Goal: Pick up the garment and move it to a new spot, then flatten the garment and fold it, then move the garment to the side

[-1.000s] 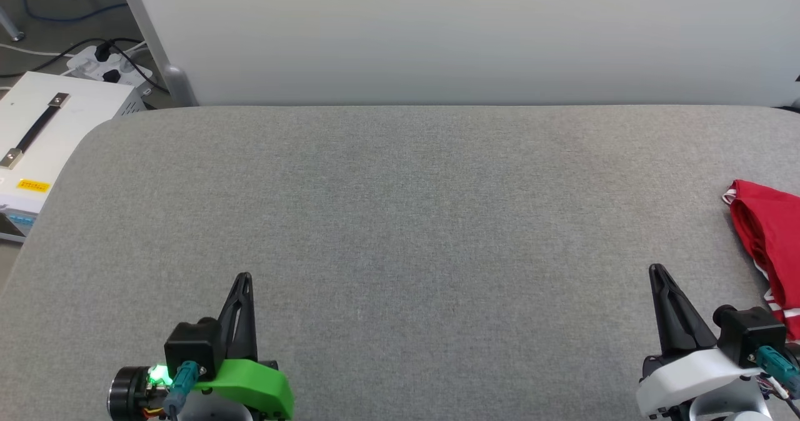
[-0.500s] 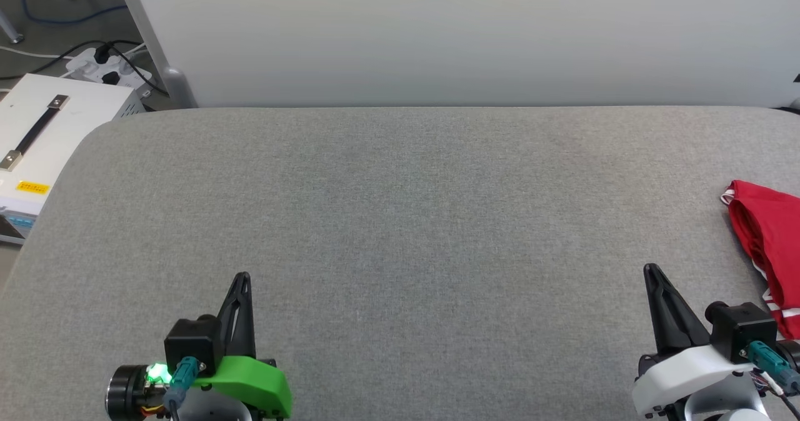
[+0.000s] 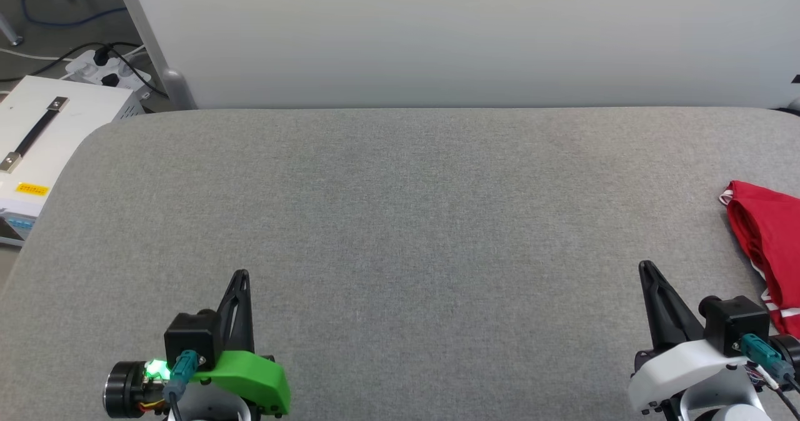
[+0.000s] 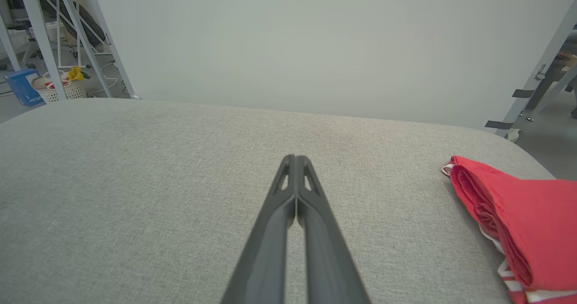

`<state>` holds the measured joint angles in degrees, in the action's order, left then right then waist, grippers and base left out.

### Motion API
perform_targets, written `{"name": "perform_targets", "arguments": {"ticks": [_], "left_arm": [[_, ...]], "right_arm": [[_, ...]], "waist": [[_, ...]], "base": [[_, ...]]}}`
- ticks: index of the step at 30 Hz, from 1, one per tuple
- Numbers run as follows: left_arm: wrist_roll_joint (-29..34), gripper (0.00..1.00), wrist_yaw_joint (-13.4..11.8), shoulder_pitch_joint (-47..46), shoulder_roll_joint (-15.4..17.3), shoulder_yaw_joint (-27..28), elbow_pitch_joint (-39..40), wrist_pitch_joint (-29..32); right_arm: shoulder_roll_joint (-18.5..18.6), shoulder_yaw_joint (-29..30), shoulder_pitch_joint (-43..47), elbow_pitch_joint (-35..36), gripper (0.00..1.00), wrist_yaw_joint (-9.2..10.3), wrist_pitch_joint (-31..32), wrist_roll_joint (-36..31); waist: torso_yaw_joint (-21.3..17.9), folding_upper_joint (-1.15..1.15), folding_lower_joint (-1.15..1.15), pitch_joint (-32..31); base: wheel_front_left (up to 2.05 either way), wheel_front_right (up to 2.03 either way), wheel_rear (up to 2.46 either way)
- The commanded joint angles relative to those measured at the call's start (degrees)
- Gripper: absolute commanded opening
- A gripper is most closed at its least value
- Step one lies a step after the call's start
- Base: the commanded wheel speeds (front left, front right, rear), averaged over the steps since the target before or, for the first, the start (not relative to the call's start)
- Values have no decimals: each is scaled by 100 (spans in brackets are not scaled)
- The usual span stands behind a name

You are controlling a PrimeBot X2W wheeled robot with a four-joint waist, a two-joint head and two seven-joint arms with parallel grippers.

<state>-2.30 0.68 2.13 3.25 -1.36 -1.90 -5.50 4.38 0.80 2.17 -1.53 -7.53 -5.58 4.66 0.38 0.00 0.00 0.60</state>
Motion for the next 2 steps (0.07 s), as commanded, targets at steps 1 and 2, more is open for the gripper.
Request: {"name": "perform_targets", "arguments": {"ticks": [1, 2], "left_arm": [[49, 0, -40, -111, -23, 29, 28, 29], [52, 0, -40, -113, -23, 31, 31, 39]], "right_arm": [[-21, -18, -92, 46, 0, 3, 36, -79], [-24, -19, -95, 48, 0, 3, 46, -87]], "waist": [[-1, 0, 0, -2], [-2, 0, 0, -3]], "base": [[0, 0, 0], [0, 0, 0]]}}
